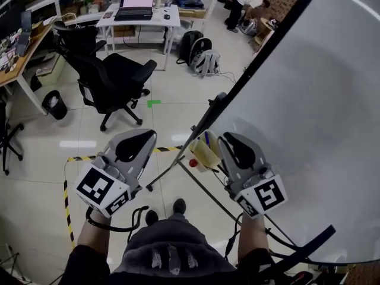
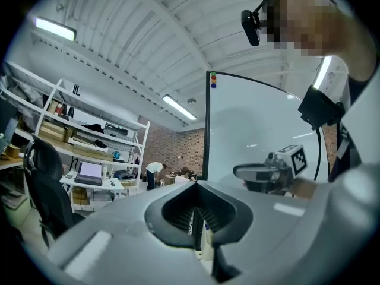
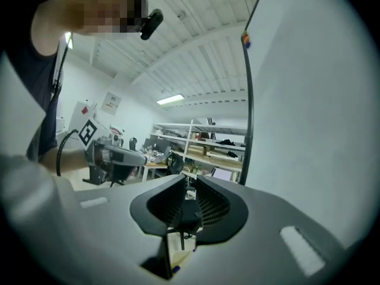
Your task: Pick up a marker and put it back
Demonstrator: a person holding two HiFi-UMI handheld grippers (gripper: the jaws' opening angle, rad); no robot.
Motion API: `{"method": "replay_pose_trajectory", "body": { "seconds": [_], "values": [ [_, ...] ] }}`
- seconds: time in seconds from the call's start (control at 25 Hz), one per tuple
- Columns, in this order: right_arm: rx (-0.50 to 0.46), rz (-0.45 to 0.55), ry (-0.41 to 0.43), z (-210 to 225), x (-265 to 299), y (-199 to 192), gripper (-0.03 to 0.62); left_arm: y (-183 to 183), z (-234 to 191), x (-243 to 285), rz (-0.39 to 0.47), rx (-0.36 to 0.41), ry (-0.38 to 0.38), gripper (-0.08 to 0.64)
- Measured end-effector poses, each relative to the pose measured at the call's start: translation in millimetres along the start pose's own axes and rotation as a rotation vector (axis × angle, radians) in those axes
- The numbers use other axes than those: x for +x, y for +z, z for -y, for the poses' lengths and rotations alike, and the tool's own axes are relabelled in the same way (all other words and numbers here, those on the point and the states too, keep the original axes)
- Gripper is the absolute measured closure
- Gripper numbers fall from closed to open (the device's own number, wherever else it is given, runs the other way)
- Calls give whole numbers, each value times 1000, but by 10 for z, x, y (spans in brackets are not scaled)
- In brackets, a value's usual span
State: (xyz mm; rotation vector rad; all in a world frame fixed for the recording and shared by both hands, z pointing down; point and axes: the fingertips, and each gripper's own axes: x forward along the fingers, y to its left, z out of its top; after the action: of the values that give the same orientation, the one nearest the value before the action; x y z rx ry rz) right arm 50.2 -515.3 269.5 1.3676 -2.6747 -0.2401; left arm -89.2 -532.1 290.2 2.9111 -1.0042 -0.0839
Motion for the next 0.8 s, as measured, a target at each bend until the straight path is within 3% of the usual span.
{"method": "replay_pose_trajectory", "body": {
  "seconds": [0.08, 0.28, 0.52, 0.8],
  "values": [
    [-16, 44, 27, -100, 5, 232, 591, 74, -4, -59, 17, 9, 3, 554],
    [-75, 76, 40, -308, 22, 468, 591, 139, 9, -198, 33, 9, -2, 554],
    [-93, 104, 42, -478, -63, 620, 591, 312, 244, -136, 42, 48, -99, 554],
    [-77, 71, 55, -629, -289, 520, 591, 241, 463, -219, 26, 27, -117, 554]
  ]
}}
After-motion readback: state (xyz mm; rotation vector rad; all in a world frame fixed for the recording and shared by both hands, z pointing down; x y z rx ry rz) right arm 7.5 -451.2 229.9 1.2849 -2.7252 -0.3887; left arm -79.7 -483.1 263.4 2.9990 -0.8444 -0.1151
